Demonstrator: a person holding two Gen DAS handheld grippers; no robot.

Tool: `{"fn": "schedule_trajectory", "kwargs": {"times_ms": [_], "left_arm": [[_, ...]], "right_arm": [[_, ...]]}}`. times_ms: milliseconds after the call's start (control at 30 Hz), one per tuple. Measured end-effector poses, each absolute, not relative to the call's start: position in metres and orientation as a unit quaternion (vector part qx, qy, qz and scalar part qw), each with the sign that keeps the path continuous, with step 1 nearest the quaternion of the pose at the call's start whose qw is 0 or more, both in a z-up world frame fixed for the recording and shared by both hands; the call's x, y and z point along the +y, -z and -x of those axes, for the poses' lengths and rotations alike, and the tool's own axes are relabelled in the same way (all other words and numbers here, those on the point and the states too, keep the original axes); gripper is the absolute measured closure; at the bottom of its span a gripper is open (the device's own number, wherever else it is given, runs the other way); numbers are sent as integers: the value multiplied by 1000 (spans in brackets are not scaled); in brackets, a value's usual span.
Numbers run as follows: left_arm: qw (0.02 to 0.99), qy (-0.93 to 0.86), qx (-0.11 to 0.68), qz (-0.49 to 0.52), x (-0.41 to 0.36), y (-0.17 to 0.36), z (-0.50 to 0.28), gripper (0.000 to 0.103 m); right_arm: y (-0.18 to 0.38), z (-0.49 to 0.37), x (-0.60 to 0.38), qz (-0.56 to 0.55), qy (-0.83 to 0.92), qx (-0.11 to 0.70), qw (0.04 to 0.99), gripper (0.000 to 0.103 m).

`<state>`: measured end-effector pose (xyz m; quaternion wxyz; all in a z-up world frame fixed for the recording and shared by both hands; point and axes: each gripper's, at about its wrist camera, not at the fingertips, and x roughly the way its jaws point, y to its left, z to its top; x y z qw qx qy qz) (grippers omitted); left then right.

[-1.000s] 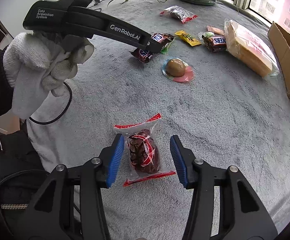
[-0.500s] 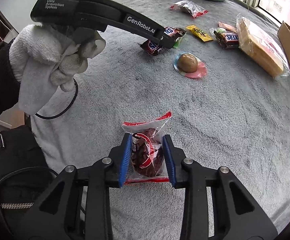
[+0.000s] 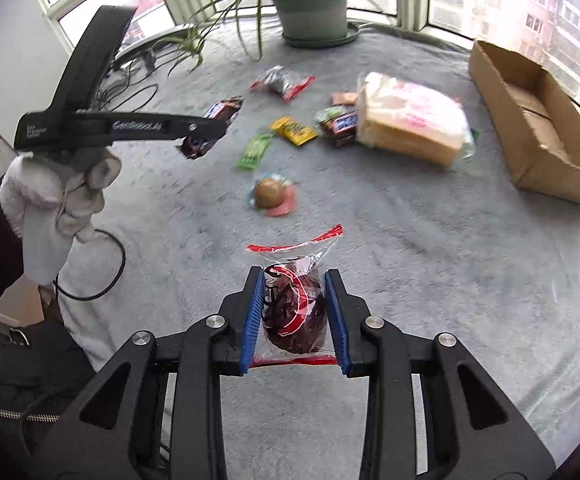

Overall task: Organize snacks
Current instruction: 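Carry both snacks to the cardboard box and open both tools inside it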

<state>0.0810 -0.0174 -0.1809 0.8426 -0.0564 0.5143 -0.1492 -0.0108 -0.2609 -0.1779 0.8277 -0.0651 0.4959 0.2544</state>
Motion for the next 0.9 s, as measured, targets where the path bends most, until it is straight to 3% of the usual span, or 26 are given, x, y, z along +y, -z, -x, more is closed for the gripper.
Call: {"fn": "schedule_trajectory", "kwargs": {"times_ms": [400,900], "left_arm": [[867,201,454,40,-55,109,-109,76],[869,266,418,19,-160,80,-168,76]], "right_arm": [[92,-63,-356,44,-134,415,899,71],[83,-138,-429,23,-57,407,912,71]]}}
